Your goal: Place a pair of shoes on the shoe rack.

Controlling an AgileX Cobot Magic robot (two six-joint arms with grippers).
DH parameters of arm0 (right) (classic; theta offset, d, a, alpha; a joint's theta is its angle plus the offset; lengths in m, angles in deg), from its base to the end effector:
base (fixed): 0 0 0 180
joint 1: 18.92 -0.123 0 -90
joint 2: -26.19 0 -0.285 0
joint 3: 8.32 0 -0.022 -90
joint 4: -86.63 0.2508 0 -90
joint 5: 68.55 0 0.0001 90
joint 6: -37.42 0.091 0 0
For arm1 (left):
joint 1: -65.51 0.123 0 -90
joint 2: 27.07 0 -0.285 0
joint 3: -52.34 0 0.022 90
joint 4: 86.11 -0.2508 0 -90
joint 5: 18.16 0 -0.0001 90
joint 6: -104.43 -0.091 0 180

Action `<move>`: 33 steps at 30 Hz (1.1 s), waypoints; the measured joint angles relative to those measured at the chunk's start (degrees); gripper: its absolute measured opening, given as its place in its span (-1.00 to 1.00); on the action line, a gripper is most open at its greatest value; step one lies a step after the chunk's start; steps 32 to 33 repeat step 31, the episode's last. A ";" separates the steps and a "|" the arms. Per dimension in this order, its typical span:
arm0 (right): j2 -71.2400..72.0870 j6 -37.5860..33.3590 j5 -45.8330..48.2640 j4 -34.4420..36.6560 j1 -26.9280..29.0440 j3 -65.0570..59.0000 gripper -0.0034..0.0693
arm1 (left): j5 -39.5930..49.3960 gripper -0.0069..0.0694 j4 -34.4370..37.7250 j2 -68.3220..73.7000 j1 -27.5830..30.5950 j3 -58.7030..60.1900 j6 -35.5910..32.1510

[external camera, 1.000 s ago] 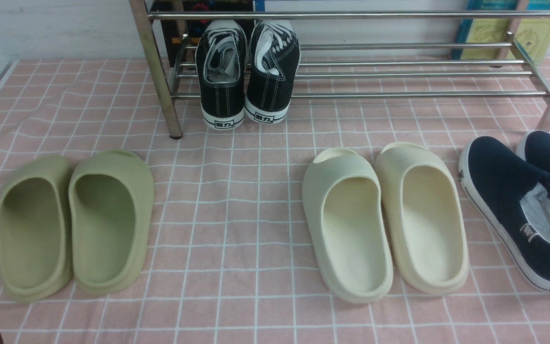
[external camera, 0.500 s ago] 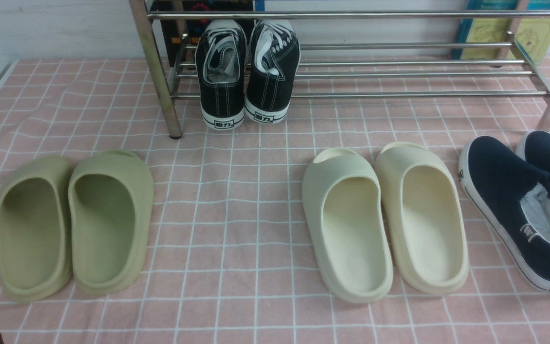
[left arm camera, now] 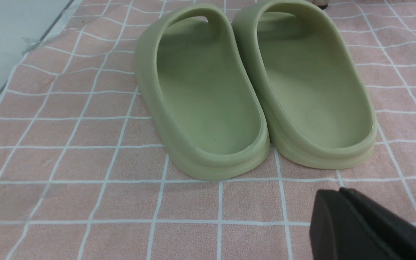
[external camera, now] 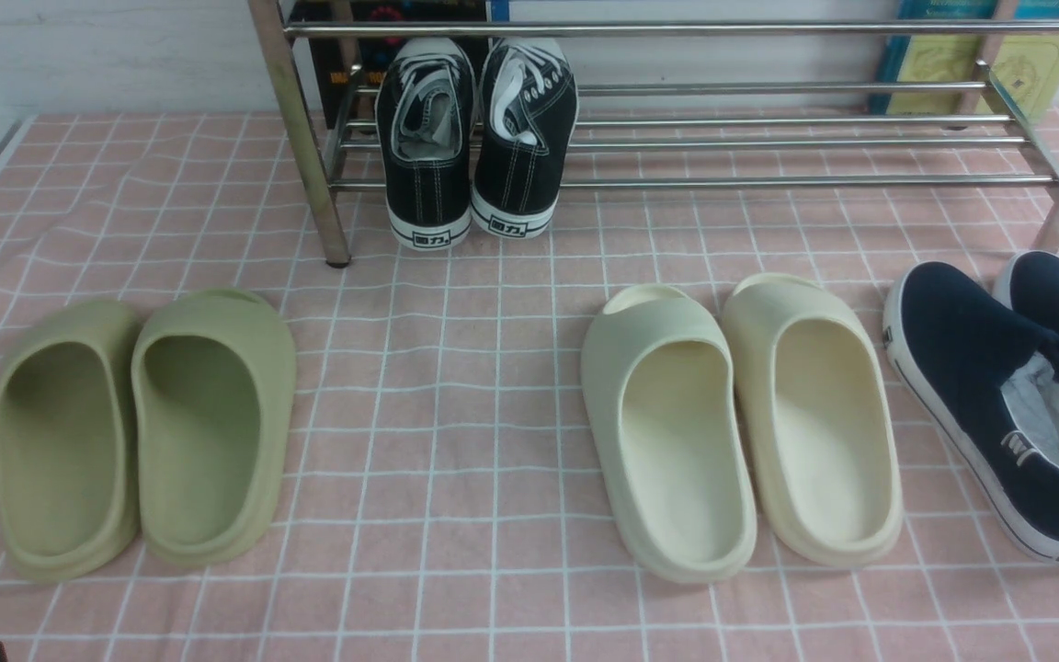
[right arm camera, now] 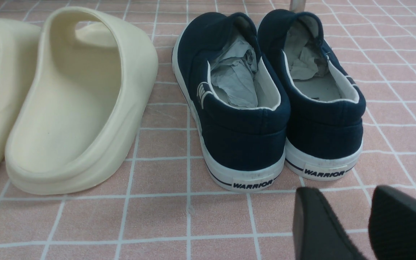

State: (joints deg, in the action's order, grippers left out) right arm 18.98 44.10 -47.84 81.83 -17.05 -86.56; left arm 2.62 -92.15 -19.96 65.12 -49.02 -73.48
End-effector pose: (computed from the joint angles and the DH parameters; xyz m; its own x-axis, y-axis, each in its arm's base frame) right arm 0.0528 -0.0044 0.1753 -0.2745 0.0472 -0.9604 0.0716 0.9970 0.0285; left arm 0.0529 0.0030 0.1730 -0.2840 0.0640 -0.9567 -0.0114 0.9975 0.0701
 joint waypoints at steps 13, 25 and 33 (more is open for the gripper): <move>0.00 0.00 0.00 0.05 0.00 0.00 -0.25 | 0.06 -0.72 0.00 0.00 0.00 0.00 -0.02; 0.00 0.00 0.00 0.05 0.00 0.00 -0.25 | 0.06 -0.68 -0.11 0.00 0.00 0.00 -0.02; 0.00 0.00 0.00 0.05 0.00 0.00 -0.25 | 0.06 -0.68 -0.29 0.00 0.00 0.00 -0.02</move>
